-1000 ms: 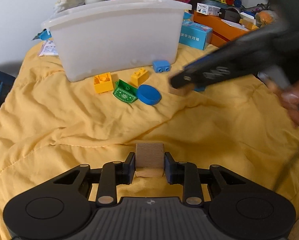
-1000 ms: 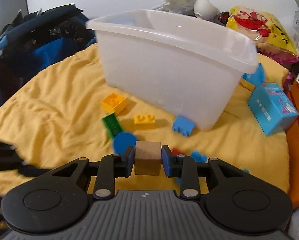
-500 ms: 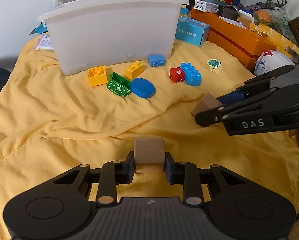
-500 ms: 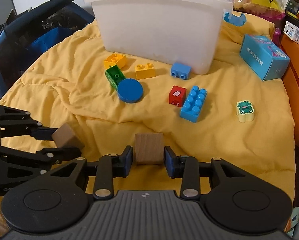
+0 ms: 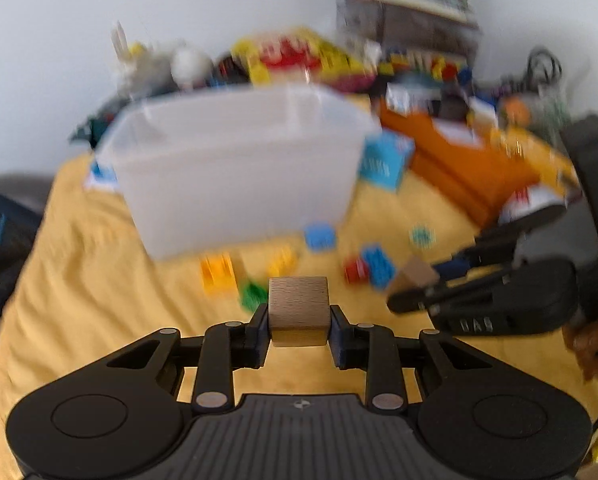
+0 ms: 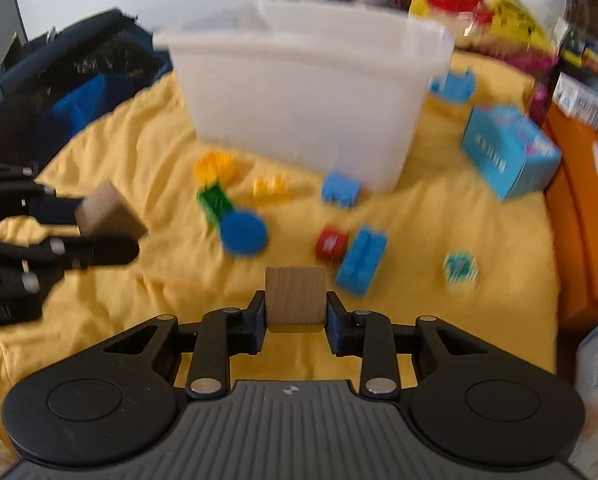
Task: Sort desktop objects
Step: 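Carry both wooden cubes over the white bin and open both tools, then grasp the green patterned brick with the left tool while the right tool reaches toward the blue brick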
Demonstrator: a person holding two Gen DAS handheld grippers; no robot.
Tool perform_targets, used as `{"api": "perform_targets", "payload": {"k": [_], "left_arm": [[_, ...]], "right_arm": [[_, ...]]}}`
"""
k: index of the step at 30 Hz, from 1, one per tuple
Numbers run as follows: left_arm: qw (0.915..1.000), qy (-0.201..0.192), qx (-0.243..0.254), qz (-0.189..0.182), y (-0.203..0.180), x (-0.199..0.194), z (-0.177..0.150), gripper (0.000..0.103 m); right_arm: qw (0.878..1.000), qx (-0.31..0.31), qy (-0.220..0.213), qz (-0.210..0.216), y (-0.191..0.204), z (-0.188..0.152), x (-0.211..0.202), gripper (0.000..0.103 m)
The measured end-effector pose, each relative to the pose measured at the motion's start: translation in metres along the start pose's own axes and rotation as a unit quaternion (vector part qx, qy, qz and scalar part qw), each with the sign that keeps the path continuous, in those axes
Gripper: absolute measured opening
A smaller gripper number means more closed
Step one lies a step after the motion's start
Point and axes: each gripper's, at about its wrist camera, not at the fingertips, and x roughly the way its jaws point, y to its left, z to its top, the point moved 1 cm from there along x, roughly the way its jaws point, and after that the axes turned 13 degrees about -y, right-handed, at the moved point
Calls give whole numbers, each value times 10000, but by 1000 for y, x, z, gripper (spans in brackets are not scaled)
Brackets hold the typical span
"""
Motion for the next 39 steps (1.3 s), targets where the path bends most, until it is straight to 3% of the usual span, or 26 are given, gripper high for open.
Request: {"api": "perform_targets", "payload": {"k": [6, 12, 17, 19, 24, 26, 34, 39], "left_arm": [[9968, -718, 223, 255, 28, 2, 68, 33], [9927, -1068, 343, 447, 48, 31, 117, 33], [9917, -1042, 399, 636, 55, 75, 131, 33], [9909, -889, 505, 874, 57, 99, 130, 33], [9956, -469, 50, 816, 68, 128, 122, 37], [9950, -599, -2, 797, 69, 120, 120, 46], [9940, -876, 69, 657, 59, 73, 117, 56], [9966, -583, -8, 574, 48, 57, 77, 58]], "right_arm": [[9965, -228, -777, -208, -8, 56, -18, 33], [9873, -311, -1461, -541, -15, 115, -17, 33], [9875, -129, -1418, -680, -17, 135, 11, 33], [9869, -236, -1327, -883, -16, 136, 29, 33], [9902, -63, -924, -1043, -19, 133, 58, 35], [9906, -151, -901, -1022, -17, 133, 60, 37], [9896, -182, -1158, -837, -15, 136, 36, 42], [9898, -211, -1226, -701, -16, 124, 14, 46]]}}
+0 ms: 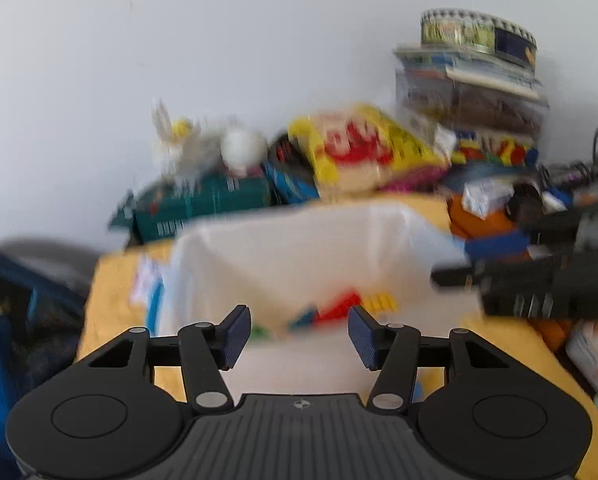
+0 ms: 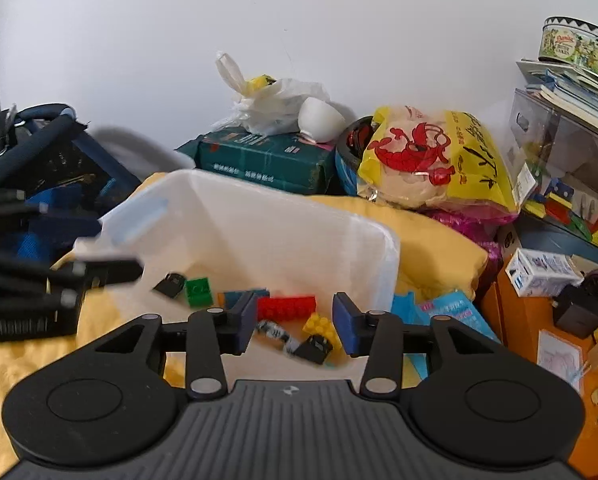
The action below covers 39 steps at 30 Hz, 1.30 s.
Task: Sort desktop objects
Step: 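Grasp the green patterned brick with the left tool while the right tool reaches toward the blue brick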
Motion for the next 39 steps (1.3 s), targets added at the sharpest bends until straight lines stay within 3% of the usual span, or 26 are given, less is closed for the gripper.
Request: {"api": "perform_targets", "payload": {"k": [8, 15, 20, 22, 28, 31, 34, 36, 37, 39], "left_arm": [[9945, 874, -488, -294, -28, -13, -77, 58], [9879, 1397, -462, -486, -49, -9, -117, 57], [9885, 1416, -327, -427, -51, -8, -119, 57], [9890, 1390, -364, -353, -48, -6, -118, 57], [9897, 1326, -540, -55, -28, 7, -111, 57], [9867, 1318, -943, 80, -12, 19, -107, 55], [9778, 1381, -1570, 104, 5, 32, -109, 53], [9713, 1490, -1855, -63, 9, 41, -114, 30], [9709, 1466, -1891, -114, 8, 42, -115, 28], [9781, 1283, -1634, -101, 2, 33, -110, 28]], "right_arm": [[9991, 175, 377, 46, -7, -54, -25, 45], [9920, 404, 1198, 33, 4, -122, -13, 41], [9895, 579, 1318, -104, 4, -130, 5, 42], [9892, 597, 1336, -50, 2, -133, 8, 30], [9894, 481, 1372, 10, -2, -136, -13, 29], [9888, 445, 1422, 115, 0, -141, -27, 29], [9873, 440, 1523, 92, 1, -148, -32, 29], [9863, 502, 1569, 96, 2, -152, -32, 29], [9862, 485, 1577, 98, 4, -153, -33, 29], [9864, 452, 1575, 114, 5, -153, -34, 29]]}}
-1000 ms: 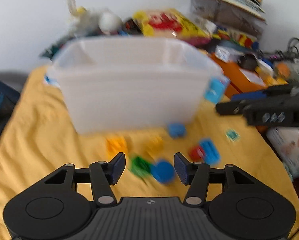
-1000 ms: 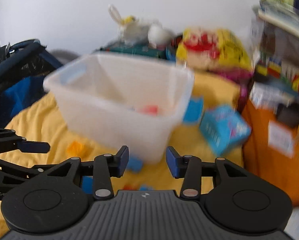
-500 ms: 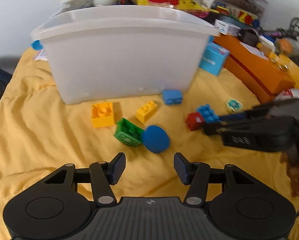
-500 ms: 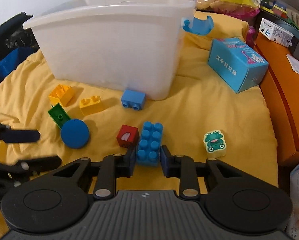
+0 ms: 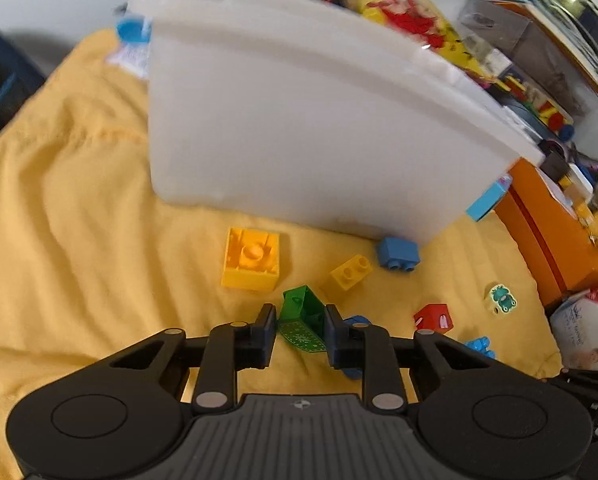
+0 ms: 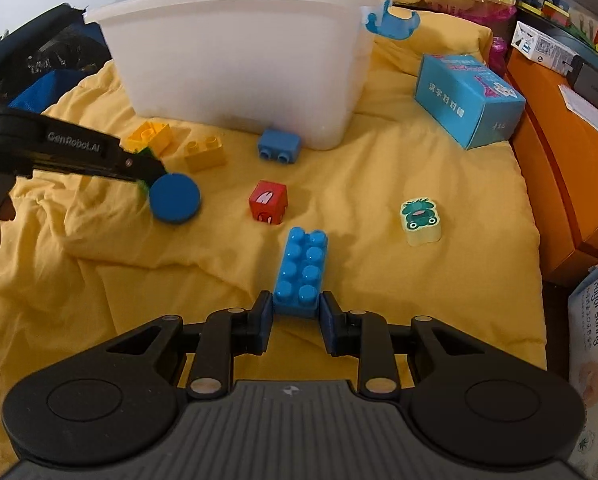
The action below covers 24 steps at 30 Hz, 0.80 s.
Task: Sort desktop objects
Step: 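Grasp the green patterned brick with the left tool while the right tool reaches toward the blue brick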
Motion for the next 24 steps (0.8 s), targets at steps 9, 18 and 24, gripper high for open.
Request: {"api": "perform_targets", "payload": {"k": [9, 18, 24], "left_arm": [[9273, -285, 3720, 316, -55, -63, -47, 29], [9193, -26, 3884, -638, -72, -89, -101, 39], [9512, -69, 3059, -388, -69, -104, -92, 50]], "right_arm": [[9999, -96, -80, 49, 3, -3, -8, 30], [9997, -60, -223, 88, 1, 0, -18, 32], [9997, 73, -229, 89, -2, 3, -19, 36]]}}
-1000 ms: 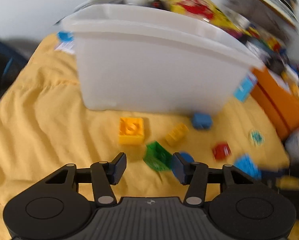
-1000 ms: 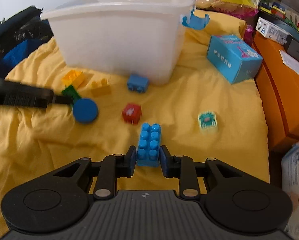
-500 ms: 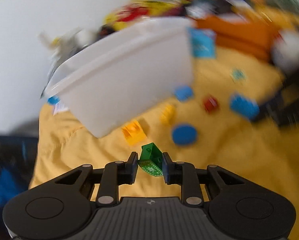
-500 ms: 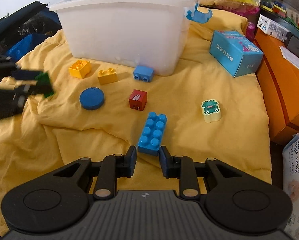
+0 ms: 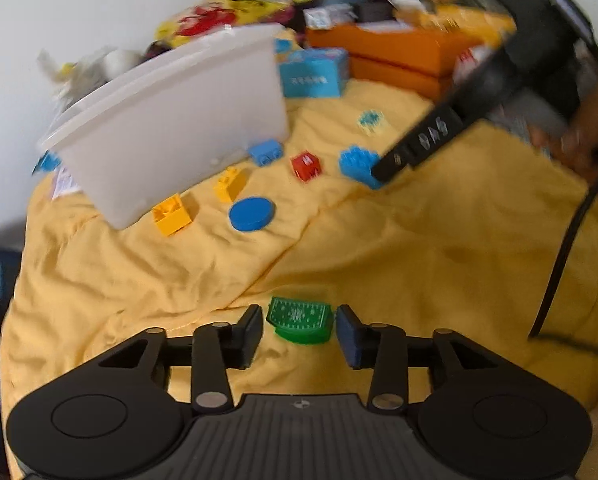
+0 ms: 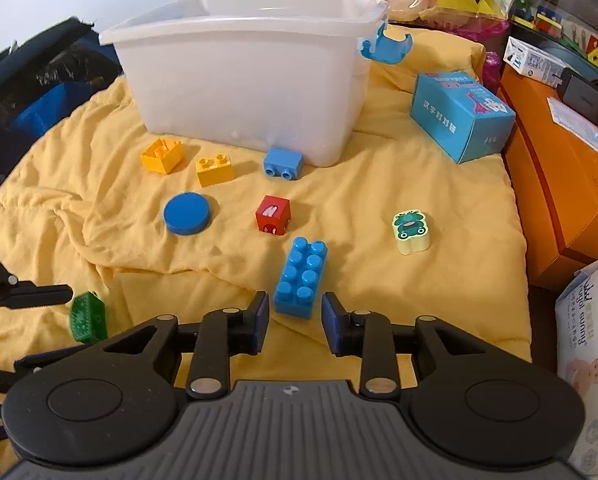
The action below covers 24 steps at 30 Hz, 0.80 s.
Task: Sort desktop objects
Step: 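Grasp the green patterned brick with the left tool while the right tool reaches toward the blue brick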
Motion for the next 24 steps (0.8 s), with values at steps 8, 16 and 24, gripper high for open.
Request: {"api": "perform_targets", "payload": {"k": [8, 16, 24], "left_arm": [[9597, 221, -2801, 2, 48, -5, -13, 47], [9319, 402, -3603, -65, 56, 20, -24, 37], [9693, 426, -2418, 94, 34, 34, 7, 29]], "right_arm": [[9999, -61, -88, -80, 1, -2, -5, 38], [9999, 4, 11, -119, -3, -9, -4, 38], [9999, 16, -13, -157, -6, -10, -2, 41]]}}
